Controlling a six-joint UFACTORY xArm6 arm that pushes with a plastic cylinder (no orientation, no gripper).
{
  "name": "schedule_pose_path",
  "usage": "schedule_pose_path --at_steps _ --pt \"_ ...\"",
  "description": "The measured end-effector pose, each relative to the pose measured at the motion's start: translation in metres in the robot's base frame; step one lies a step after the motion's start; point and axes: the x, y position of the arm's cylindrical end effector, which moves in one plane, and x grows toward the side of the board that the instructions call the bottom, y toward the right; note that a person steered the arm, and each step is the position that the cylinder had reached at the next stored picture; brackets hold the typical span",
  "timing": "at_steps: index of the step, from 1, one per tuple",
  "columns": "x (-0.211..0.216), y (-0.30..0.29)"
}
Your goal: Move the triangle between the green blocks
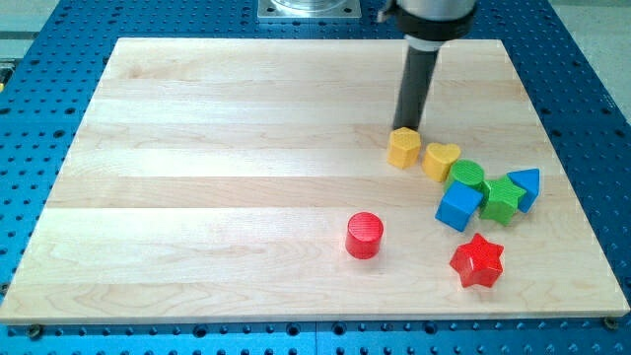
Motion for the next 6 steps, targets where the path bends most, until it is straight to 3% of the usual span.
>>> schedule_pose_path --at_steps 1,2,4,6 --pt "0.011 0.006" --pt "0.043 0.049" --pt "0.067 0.156" --pt "0.132 0.068"
